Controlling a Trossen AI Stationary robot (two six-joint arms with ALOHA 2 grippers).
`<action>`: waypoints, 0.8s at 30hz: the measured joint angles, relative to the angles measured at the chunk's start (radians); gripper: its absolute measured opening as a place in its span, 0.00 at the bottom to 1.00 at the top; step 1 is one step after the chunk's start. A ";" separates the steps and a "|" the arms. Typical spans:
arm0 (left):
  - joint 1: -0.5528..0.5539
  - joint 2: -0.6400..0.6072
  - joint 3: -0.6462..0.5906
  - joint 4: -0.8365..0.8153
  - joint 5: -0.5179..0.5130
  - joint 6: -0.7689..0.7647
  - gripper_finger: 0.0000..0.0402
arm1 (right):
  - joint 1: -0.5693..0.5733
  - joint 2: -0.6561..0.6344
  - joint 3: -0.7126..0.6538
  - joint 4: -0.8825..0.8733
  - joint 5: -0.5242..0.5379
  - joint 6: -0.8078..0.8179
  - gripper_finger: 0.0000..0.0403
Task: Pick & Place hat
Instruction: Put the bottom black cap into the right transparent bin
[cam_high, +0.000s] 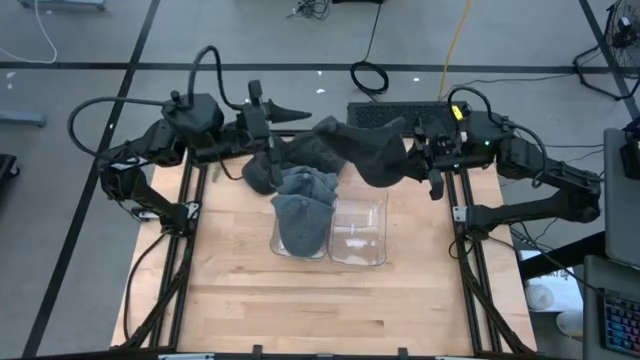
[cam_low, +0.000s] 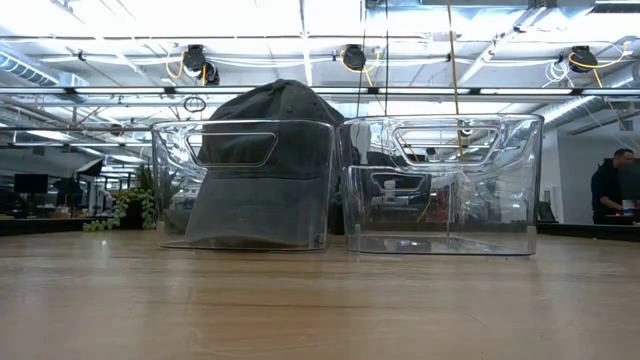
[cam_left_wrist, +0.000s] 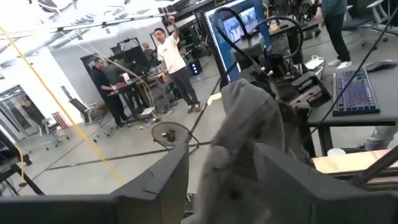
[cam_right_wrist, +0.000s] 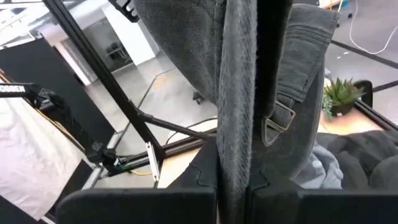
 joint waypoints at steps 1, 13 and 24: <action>0.000 0.000 0.000 -0.002 0.000 -0.009 0.48 | 0.000 -0.007 0.000 -0.011 0.000 0.000 0.00; 0.019 0.003 0.000 -0.054 0.038 -0.108 0.39 | 0.038 -0.061 0.000 -0.062 0.005 -0.016 0.00; 0.019 0.017 0.000 -0.079 0.039 -0.182 0.44 | 0.175 -0.198 -0.279 0.305 0.058 0.059 0.00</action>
